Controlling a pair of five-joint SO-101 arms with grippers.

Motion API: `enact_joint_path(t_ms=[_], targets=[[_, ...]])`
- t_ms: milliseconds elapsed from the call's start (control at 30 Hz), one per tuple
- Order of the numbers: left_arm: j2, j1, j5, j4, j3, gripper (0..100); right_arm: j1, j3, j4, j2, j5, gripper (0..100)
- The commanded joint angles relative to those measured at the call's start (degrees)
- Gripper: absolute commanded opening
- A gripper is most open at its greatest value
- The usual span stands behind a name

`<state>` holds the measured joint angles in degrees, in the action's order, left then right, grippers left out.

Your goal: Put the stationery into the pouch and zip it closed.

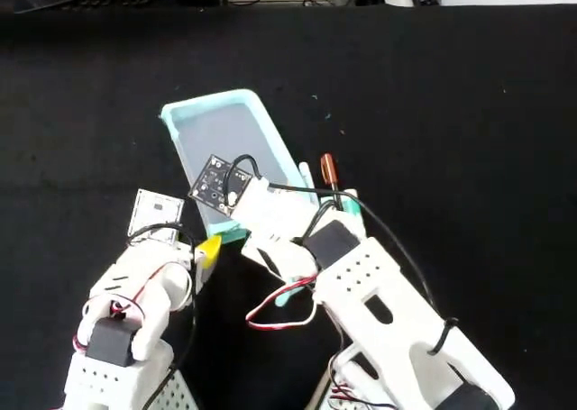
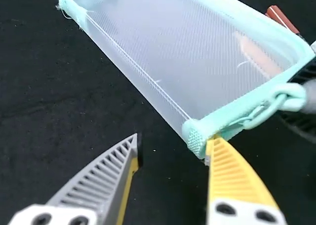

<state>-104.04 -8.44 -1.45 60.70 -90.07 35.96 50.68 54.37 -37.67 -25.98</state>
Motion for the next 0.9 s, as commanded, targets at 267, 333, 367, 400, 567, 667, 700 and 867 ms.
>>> enact_joint_path(t_ms=[267, 333, 367, 400, 567, 667, 700, 867], targets=[[-0.3, 1.3, -3.9, -2.1, 2.6, 4, -0.7, -1.5, -1.1, -0.9, 0.4, 1.2], [-0.3, 1.6, -6.0, -2.3, 2.5, 3, -0.8, -1.4, -0.9, -0.9, 0.4, 1.2], [-0.3, 2.3, -6.1, -2.3, 2.7, 3, -0.8, -1.4, -0.8, -0.9, 0.4, 1.2], [-0.3, 3.3, -5.9, -2.4, 3.0, 3, -0.9, -1.5, -0.7, -1.0, 0.4, 1.2], [-0.4, 9.3, -3.5, -2.6, 8.5, 3, -1.8, -7.1, 5.6, -3.9, -1.1, 1.2], [-0.3, 11.6, -5.5, -2.7, 13.8, 3, -2.0, -16.5, 14.9, -7.2, -4.3, 1.2], [-0.2, 12.1, -6.9, -2.7, 16.0, 3, -2.5, -20.0, 17.8, -8.0, -4.5, 1.2], [-0.1, 14.6, -12.4, -2.7, 24.6, 3, -4.1, -34.6, 27.3, -7.8, -4.8, 1.2]])
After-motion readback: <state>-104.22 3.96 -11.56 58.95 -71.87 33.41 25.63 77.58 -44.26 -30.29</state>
